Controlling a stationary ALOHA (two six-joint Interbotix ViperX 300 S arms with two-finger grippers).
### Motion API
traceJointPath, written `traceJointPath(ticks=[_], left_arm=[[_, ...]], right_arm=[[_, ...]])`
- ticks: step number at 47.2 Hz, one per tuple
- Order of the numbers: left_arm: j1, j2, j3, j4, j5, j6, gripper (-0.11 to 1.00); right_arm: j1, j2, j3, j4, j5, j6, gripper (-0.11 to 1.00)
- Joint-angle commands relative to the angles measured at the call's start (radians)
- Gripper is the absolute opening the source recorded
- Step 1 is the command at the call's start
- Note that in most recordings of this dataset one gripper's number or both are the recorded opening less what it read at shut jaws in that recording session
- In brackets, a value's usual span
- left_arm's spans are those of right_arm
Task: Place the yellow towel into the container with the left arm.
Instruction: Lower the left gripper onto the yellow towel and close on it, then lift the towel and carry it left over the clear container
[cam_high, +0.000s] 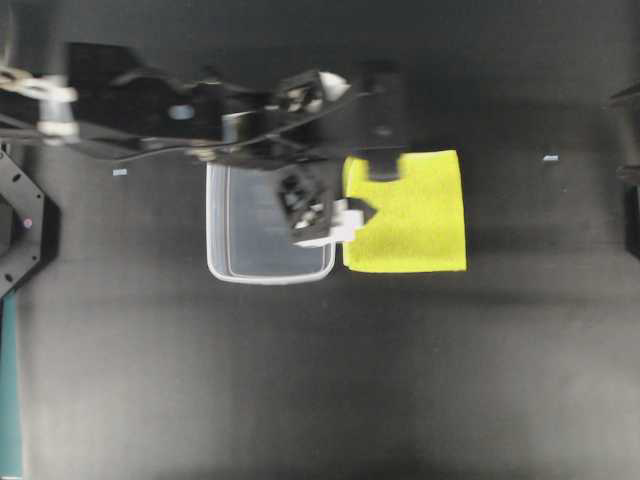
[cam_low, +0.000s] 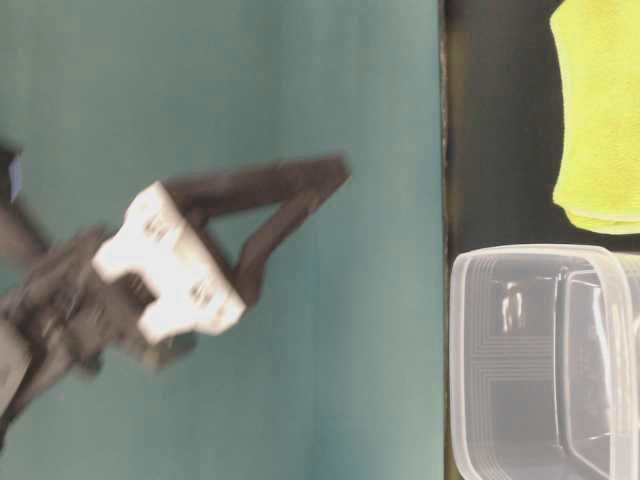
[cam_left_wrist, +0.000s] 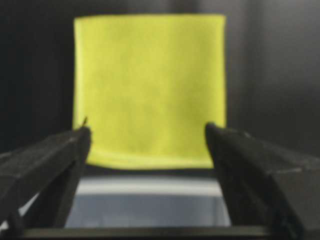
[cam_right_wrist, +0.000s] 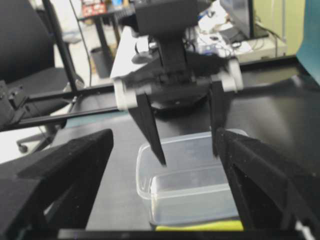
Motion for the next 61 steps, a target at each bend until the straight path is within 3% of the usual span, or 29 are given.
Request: traceJointPath(ticks=[1, 8, 17, 45, 50, 61], left_arm=[[0.003, 0.094, -0.118, 0.003, 0.057, 0.031, 0.91], [0.002, 0.233, -0.252, 0.003, 0.163, 0.112, 0.9], [-0.005, 0.373, -0.348, 0.003, 0.215, 0.14, 0.91], [-0.017, 0.511, -0.36, 0.003, 0.198, 0.141, 0.88], [-0.021, 0.512, -0.365, 0.003, 0.199, 0.144, 0.72], [-0.011, 0.492, -0.383, 0.003, 0.204, 0.144, 0.11]], right_arm=[[-0.015, -0.018, -0.014, 0.0, 0.044, -0.002, 0.8], [-0.046, -0.051, -0.014, 0.0, 0.109, -0.002, 0.8], [-0.058, -0.069, -0.012, 0.0, 0.114, -0.002, 0.8], [-0.06, -0.072, -0.009, 0.0, 0.104, -0.002, 0.79], [-0.067, -0.074, -0.008, 0.0, 0.106, -0.003, 0.79], [-0.092, -0.078, -0.008, 0.0, 0.109, -0.005, 0.79]])
